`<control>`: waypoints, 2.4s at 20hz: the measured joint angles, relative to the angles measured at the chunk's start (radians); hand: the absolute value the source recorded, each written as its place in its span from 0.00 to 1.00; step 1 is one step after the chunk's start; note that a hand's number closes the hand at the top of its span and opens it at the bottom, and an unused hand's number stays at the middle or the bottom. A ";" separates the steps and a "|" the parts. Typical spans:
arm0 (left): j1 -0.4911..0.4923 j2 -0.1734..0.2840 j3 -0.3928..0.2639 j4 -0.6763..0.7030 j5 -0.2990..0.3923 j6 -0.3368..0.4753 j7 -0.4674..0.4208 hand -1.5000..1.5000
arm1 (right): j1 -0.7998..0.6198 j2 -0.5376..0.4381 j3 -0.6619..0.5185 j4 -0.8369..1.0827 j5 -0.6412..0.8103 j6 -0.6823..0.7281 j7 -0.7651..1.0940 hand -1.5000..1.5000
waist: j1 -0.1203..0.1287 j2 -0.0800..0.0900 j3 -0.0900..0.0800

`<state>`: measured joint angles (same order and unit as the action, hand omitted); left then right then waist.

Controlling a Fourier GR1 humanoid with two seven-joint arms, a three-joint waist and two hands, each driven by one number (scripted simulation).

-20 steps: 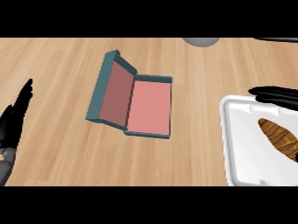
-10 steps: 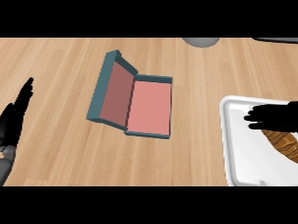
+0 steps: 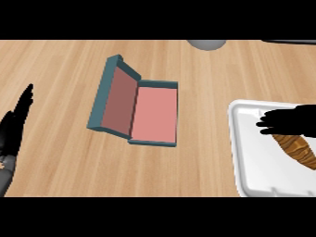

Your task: Pick the croissant from the tray and place it in the cardboard box

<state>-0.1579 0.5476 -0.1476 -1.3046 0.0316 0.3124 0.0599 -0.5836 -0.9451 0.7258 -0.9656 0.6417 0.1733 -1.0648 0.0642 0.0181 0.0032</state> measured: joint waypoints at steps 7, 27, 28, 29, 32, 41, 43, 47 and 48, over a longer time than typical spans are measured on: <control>0.017 0.012 0.028 0.008 0.003 -0.015 -0.018 0.50 | -0.057 0.063 0.053 0.136 0.023 -0.048 -0.052 0.00 | -0.011 -0.003 0.000; 0.034 -0.008 0.064 0.012 -0.024 -0.030 -0.012 0.50 | -0.078 0.108 0.167 0.212 0.065 -0.122 -0.072 0.00 | -0.042 -0.013 -0.002; 0.034 -0.011 0.070 0.021 -0.023 -0.033 -0.023 0.50 | -0.075 0.124 0.167 0.224 0.073 -0.129 -0.068 0.00 | -0.044 -0.013 -0.002; 0.031 -0.005 0.078 0.024 -0.020 -0.042 -0.021 0.50 | -0.074 0.128 0.165 0.232 0.077 -0.134 -0.068 1.00 | -0.045 -0.013 -0.002; 0.018 -0.014 0.079 0.026 -0.036 -0.037 -0.006 0.50 | -0.075 0.165 0.136 0.242 0.069 -0.155 -0.059 1.00 | -0.049 -0.017 -0.005; 0.035 -0.004 0.108 0.015 -0.030 -0.067 -0.006 0.50 | -0.066 0.234 0.028 0.268 0.011 -0.244 -0.072 1.00 | -0.051 -0.018 -0.008; 0.048 -0.012 0.110 0.015 -0.032 -0.066 -0.021 0.50 | -0.070 0.241 -0.004 0.273 -0.007 -0.261 -0.070 1.00 | -0.051 -0.017 -0.008; 0.031 -0.027 0.107 0.025 -0.046 -0.064 -0.022 0.50 | -0.179 0.334 -0.077 0.350 -0.036 -0.243 0.045 1.00 | -0.040 -0.012 -0.005; 0.025 -0.031 0.101 0.023 -0.052 -0.063 -0.022 0.50 | -0.215 0.361 -0.095 0.382 -0.042 -0.235 0.090 1.00 | -0.031 -0.009 -0.004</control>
<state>-0.1332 0.5167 -0.0470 -1.2815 -0.0204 0.2490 0.0378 -0.7984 -0.5841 0.6306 -0.5840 0.5996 -0.0615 -0.9743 0.0330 0.0088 -0.0008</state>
